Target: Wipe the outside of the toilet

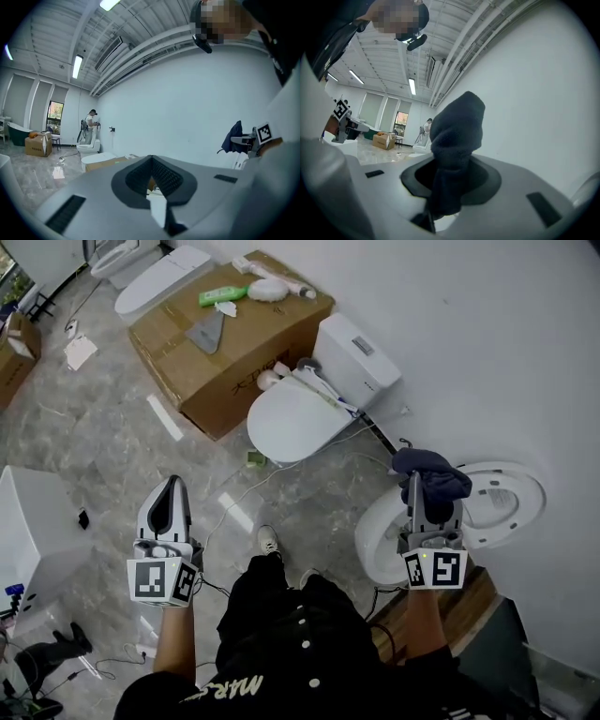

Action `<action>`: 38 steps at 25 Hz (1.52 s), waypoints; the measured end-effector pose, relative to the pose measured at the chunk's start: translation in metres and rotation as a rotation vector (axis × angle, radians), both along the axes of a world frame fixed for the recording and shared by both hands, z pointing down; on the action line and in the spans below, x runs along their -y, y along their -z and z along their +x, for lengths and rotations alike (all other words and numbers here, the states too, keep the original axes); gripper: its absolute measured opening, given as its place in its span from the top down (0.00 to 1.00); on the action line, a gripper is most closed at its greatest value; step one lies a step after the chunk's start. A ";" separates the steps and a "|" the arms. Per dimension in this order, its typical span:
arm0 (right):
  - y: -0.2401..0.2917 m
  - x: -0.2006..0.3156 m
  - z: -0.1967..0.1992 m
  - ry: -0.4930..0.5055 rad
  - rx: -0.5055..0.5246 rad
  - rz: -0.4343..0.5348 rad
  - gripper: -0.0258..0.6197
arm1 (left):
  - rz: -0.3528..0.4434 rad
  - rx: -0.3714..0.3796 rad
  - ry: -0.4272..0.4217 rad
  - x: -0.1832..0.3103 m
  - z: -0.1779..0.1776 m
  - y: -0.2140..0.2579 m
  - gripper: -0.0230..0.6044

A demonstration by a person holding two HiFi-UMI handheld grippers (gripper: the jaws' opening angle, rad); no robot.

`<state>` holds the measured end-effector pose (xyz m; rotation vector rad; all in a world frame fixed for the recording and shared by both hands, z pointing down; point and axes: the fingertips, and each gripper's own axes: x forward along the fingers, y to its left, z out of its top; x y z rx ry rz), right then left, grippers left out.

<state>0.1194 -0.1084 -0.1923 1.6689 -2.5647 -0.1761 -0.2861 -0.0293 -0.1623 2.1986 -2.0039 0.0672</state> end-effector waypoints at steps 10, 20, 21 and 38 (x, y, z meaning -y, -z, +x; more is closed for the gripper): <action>0.037 0.001 -0.012 -0.101 0.062 0.049 0.79 | 0.056 -0.006 -0.049 0.018 -0.026 0.030 0.95; 0.058 0.015 -0.009 -0.074 0.053 0.120 0.79 | 0.126 0.027 0.009 0.024 -0.037 0.051 0.95; 0.058 0.017 -0.007 -0.067 0.051 0.126 0.79 | 0.127 0.029 0.024 0.022 -0.038 0.051 0.95; 0.048 0.036 0.015 -0.004 0.080 0.112 0.79 | 0.136 0.041 0.075 0.023 -0.008 0.053 0.95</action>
